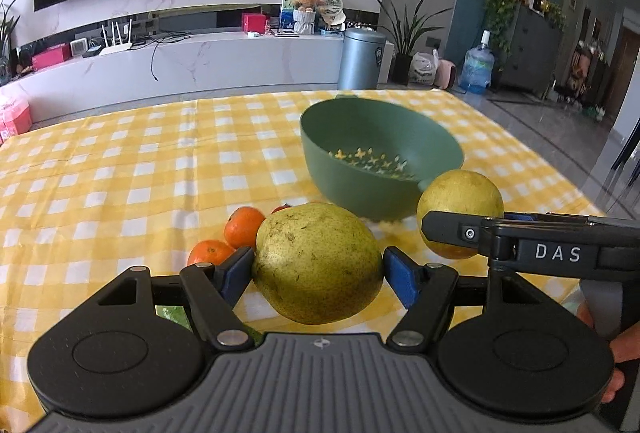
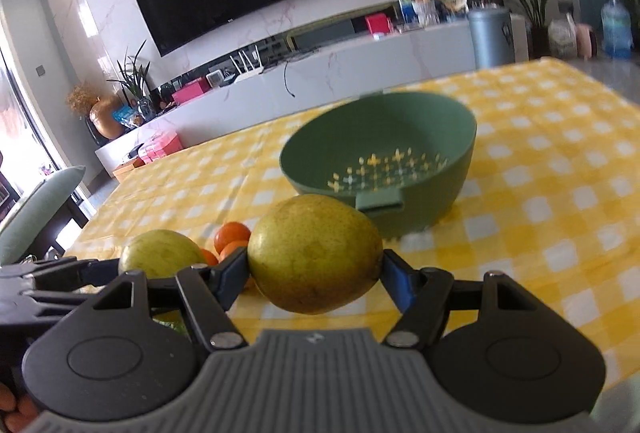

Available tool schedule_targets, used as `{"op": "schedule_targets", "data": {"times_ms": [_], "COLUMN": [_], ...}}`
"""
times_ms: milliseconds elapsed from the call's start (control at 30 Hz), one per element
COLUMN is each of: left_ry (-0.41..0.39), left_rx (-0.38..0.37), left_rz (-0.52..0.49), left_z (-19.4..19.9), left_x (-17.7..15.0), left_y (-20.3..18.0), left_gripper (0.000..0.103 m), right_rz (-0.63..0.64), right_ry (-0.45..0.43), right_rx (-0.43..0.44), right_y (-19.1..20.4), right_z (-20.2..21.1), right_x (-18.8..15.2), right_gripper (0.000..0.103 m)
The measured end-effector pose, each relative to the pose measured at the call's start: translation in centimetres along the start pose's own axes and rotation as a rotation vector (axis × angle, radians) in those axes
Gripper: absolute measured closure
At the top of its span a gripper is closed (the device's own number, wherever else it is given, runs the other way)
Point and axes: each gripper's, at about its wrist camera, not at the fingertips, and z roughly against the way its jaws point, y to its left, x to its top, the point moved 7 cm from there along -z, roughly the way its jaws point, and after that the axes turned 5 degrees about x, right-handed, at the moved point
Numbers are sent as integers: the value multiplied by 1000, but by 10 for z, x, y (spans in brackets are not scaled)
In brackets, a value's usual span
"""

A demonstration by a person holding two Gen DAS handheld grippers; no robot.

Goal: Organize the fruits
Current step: 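Carry both pears over the green bowl and lower them inside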

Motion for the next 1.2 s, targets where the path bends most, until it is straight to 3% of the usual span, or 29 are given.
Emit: {"op": "schedule_targets", "data": {"times_ms": [300, 567, 800, 1200], "left_ry": [-9, -14, 23, 145], "left_rx": [-18, -53, -64, -33], "left_rz": [29, 68, 93, -22], "left_z": [-8, -24, -56, -119], "left_x": [37, 77, 99, 106], "left_y": [-1, -9, -13, -33], "left_gripper": [22, 22, 22, 22], "right_rz": [113, 190, 239, 286], "right_ry": [-65, -77, -7, 116], "right_rx": [-57, -102, -138, -164], "right_y": [-13, -29, -46, -75], "right_z": [10, -15, -58, -120], "right_x": [41, 79, 94, 97], "right_gripper": [35, 35, 35, 35]}}
